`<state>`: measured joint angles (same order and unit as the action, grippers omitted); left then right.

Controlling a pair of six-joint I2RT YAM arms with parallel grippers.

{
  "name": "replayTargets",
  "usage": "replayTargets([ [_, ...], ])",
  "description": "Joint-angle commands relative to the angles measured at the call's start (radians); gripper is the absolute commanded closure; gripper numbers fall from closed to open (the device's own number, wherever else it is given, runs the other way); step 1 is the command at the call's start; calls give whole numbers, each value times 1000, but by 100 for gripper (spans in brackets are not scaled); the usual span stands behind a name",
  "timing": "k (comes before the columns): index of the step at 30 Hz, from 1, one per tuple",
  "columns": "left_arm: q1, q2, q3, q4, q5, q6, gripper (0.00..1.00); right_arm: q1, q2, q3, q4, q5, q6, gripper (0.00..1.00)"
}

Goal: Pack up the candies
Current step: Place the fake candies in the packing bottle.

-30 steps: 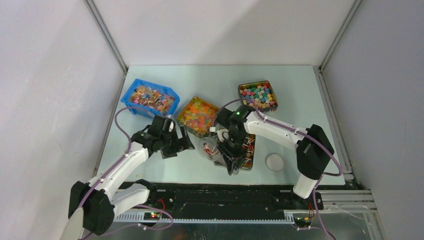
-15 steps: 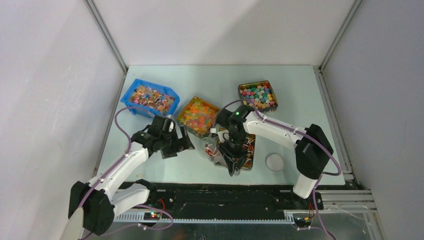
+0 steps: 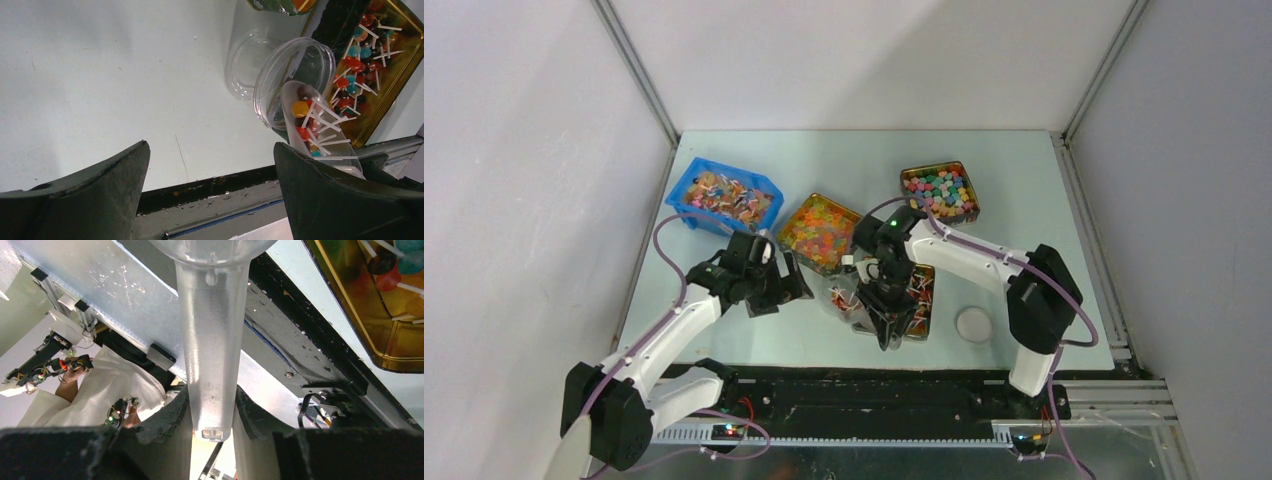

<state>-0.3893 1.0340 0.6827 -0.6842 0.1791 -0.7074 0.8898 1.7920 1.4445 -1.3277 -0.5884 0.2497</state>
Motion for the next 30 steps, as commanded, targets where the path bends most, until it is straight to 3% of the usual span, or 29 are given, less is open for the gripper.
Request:
replayTargets([
  [1, 7, -7, -6, 19, 3, -4, 0, -4, 21, 53, -43, -15, -16, 100],
  [30, -4, 21, 43, -21, 24, 55, 2, -9, 49, 93, -92, -18, -5, 100],
])
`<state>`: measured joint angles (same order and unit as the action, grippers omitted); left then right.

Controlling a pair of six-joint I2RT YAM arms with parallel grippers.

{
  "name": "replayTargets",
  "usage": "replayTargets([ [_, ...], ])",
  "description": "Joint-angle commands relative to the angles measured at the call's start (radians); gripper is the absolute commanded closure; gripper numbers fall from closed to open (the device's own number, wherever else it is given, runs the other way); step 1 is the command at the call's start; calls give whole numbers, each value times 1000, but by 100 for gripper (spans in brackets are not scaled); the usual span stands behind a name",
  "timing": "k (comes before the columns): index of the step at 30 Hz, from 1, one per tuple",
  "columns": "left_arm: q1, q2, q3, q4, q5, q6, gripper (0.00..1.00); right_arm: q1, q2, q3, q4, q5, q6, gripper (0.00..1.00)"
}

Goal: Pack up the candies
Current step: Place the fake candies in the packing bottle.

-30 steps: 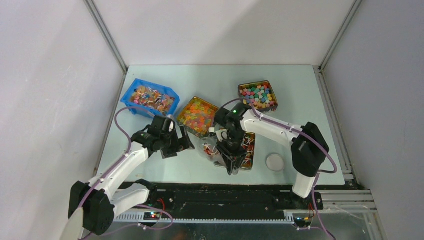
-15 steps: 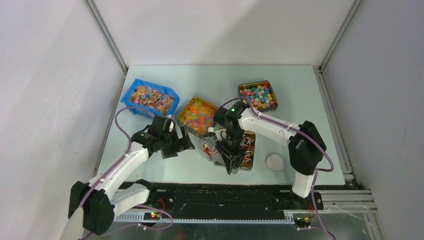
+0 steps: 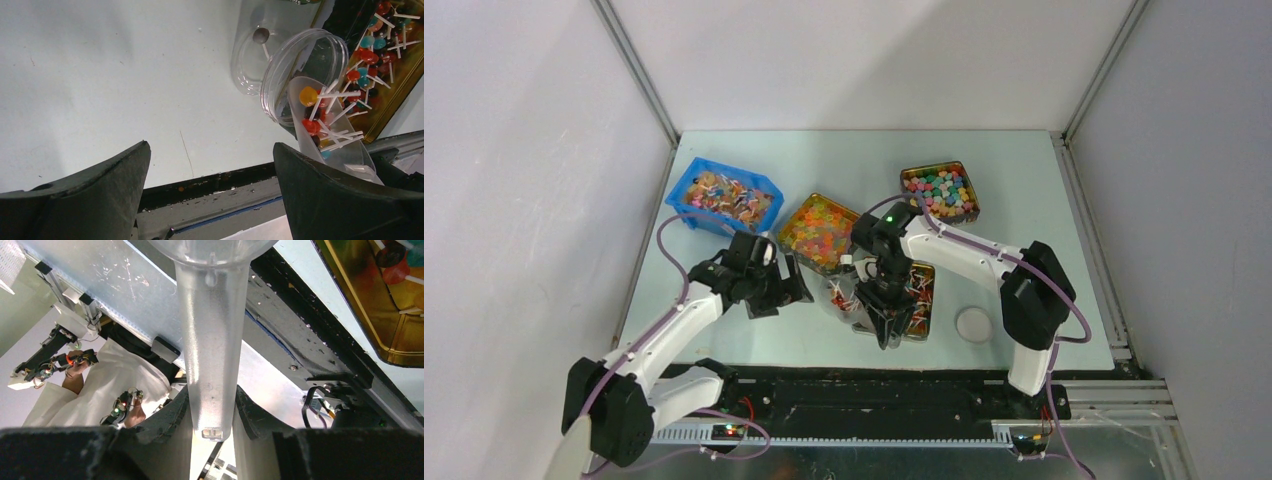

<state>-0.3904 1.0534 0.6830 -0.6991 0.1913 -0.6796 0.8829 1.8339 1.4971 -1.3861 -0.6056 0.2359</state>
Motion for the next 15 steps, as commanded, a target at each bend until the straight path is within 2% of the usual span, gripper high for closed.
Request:
replayTargets([
  [1, -3, 2, 43, -7, 13, 29, 2, -1, 8, 40, -34, -2, 9, 100],
  [15, -80, 27, 142, -23, 21, 66, 3, 6, 13, 43, -41, -5, 10, 100],
])
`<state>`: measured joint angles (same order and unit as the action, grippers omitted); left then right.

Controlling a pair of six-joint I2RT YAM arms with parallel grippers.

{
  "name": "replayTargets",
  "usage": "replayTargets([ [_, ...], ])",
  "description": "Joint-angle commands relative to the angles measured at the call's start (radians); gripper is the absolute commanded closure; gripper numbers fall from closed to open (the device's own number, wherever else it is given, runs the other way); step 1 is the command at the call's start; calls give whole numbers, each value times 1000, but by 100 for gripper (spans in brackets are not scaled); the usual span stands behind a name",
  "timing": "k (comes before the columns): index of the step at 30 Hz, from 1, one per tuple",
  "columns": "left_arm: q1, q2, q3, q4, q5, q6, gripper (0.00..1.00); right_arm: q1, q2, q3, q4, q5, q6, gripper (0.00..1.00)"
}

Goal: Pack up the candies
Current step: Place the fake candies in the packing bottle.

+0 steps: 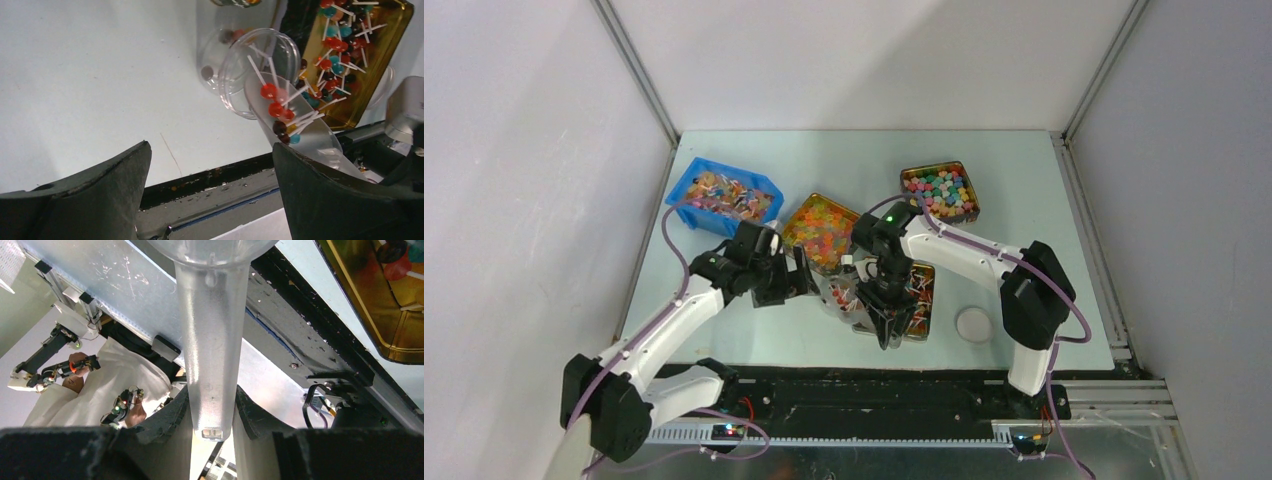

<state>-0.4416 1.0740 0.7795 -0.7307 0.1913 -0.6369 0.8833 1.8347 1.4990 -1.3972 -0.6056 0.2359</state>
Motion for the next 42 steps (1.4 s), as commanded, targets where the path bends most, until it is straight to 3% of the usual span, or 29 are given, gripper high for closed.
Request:
replayTargets([
  [1, -34, 12, 47, 14, 24, 18, 4, 7, 13, 41, -29, -4, 10, 100],
  [19, -86, 44, 9, 45, 1, -18, 8, 18, 25, 62, -34, 4, 13, 100],
  [42, -109, 63, -5, 49, -9, -21, 28, 21, 14, 78, -24, 13, 31, 100],
])
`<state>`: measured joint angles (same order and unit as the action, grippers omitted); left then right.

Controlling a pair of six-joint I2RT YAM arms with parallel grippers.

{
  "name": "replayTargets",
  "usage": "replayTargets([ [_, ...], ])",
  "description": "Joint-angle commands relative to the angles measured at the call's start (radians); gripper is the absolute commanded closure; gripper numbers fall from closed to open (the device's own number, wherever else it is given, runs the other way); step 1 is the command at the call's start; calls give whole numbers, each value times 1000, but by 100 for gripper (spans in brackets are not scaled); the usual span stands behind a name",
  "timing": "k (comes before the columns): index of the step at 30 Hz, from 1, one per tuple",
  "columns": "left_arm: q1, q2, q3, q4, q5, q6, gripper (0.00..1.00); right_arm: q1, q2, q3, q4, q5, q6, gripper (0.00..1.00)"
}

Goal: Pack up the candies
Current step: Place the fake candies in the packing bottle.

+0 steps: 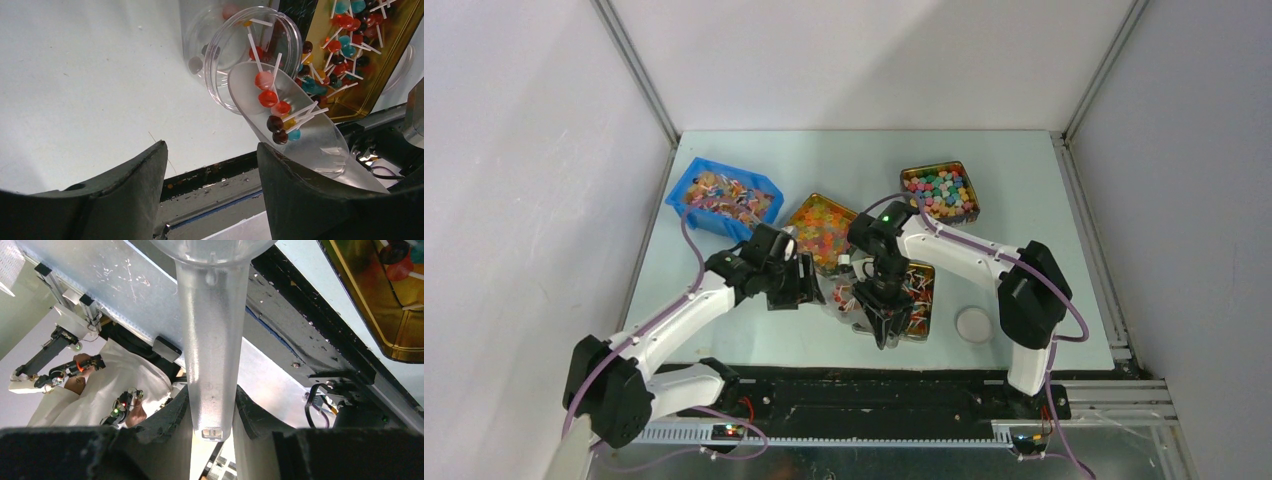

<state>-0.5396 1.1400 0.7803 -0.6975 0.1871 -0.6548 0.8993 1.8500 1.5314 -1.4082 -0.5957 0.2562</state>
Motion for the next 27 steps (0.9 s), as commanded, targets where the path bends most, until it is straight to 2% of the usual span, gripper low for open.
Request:
replayTargets([
  [1, -11, -11, -6, 18, -3, -8, 27, 6, -3, 44, -14, 3, 10, 100],
  [7, -11, -62, -6, 91, 52, -59, 23, 13, -2, 41, -16, 10, 12, 100],
  [12, -10, -59, -38, 154, 79, -95, 23, 18, 0, 53, -15, 11, 14, 100],
  [17, -12, -39, -63, 143, 60, -94, 28, 19, -2, 60, -15, 18, 21, 100],
  [22, -18, -29, -74, 132, 53, -81, 39, 21, -11, 70, -20, 25, 29, 100],
  [27, -20, -31, -71, 131, 42, -84, 42, 20, -16, 76, -24, 36, 38, 100],
])
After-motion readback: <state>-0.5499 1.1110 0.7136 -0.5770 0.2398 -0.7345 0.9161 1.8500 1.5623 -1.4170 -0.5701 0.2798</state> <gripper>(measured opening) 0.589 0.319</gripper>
